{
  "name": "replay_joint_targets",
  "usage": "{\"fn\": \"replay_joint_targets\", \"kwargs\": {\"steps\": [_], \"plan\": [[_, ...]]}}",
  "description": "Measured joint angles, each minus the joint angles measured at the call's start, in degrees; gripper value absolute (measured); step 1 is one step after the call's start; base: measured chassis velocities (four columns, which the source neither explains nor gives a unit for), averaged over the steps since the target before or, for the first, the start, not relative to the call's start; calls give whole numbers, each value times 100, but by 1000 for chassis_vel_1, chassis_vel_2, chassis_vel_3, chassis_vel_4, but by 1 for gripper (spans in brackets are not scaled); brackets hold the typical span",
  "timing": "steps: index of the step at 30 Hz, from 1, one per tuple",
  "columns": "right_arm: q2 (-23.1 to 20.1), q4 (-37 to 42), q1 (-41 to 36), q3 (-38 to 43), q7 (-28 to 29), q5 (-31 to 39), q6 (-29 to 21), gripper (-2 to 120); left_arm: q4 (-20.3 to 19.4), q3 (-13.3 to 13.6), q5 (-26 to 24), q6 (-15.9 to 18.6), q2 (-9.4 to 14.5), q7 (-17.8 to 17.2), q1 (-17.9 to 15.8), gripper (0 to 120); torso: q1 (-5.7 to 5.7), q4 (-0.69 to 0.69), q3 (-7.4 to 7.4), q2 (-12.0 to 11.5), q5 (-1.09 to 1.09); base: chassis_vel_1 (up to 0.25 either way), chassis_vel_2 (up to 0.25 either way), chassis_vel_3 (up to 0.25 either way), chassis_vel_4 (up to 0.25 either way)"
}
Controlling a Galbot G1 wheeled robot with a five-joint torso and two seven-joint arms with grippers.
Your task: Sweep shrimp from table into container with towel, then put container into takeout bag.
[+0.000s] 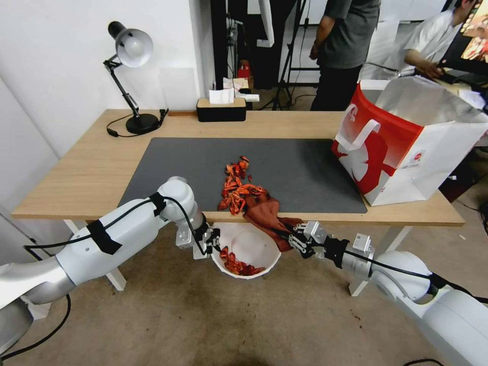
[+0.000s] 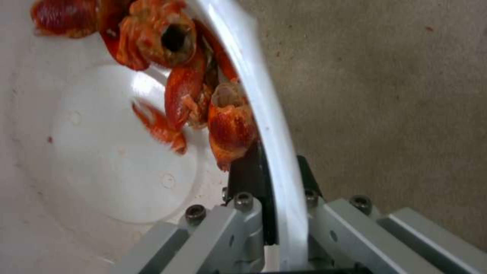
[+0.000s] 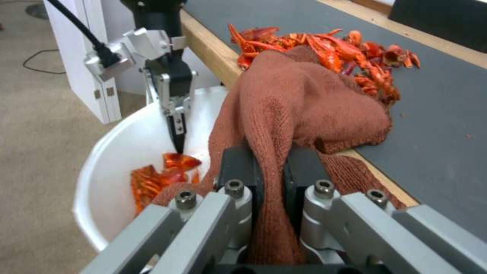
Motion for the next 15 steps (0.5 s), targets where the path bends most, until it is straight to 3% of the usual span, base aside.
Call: {"fn": "replay_joint_targets", "kwargs": {"steps": [15], "plan": [[35,385,-506,287,-41,-116,23,5,-18,0,0,-1,25,3,-25,0,0,1,0,0,0,0,0,0,0]]}}
